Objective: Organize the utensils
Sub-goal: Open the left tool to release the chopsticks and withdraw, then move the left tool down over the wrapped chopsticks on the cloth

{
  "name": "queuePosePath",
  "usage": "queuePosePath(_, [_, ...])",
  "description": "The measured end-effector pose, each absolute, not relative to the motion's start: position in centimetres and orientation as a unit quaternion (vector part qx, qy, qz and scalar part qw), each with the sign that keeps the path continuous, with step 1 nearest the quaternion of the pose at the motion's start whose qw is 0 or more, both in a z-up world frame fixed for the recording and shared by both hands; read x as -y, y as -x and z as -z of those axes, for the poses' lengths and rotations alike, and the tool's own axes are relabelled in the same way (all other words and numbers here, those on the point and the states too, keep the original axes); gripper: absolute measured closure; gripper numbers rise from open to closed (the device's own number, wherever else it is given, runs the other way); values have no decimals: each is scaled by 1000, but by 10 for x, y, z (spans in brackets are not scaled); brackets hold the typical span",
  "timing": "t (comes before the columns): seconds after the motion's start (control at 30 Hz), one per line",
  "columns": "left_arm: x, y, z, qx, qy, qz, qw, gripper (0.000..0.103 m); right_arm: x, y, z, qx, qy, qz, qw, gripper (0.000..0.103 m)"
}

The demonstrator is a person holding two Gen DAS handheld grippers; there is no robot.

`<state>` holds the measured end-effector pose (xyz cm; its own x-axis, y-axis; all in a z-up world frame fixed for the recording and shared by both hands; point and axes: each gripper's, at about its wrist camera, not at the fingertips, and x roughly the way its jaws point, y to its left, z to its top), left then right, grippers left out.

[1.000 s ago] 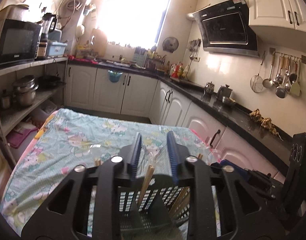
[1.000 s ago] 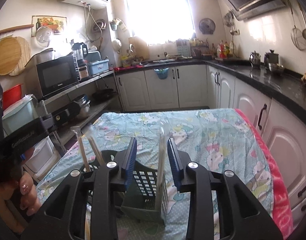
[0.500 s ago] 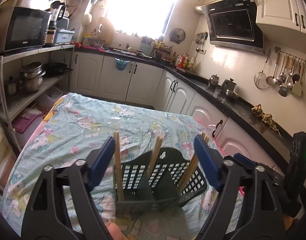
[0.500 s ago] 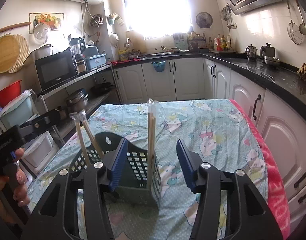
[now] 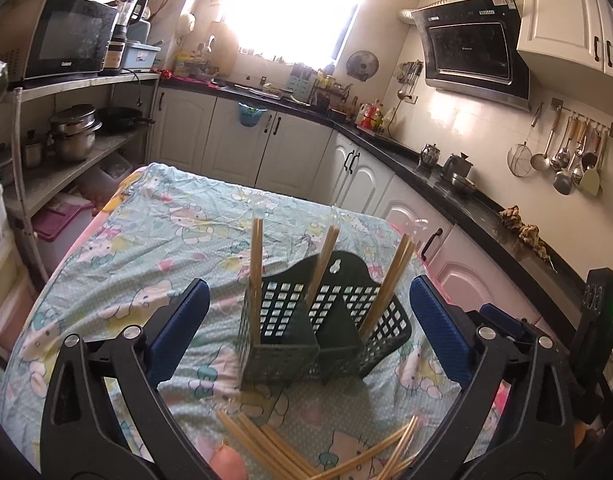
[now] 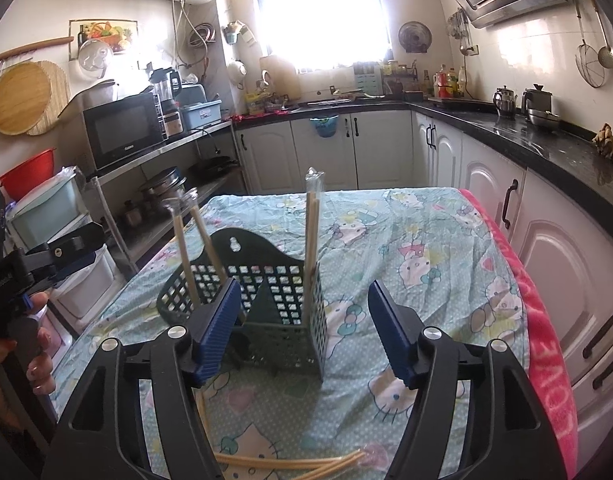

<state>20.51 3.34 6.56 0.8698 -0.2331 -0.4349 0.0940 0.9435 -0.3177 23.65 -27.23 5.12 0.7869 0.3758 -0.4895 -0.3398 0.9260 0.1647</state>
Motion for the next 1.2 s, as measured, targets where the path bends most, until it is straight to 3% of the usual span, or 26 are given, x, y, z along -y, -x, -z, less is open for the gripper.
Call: queuePosePath(1.2, [-48, -167, -6, -309, 149, 64, 937, 11, 264, -181, -2, -327, 7, -198, 924, 32])
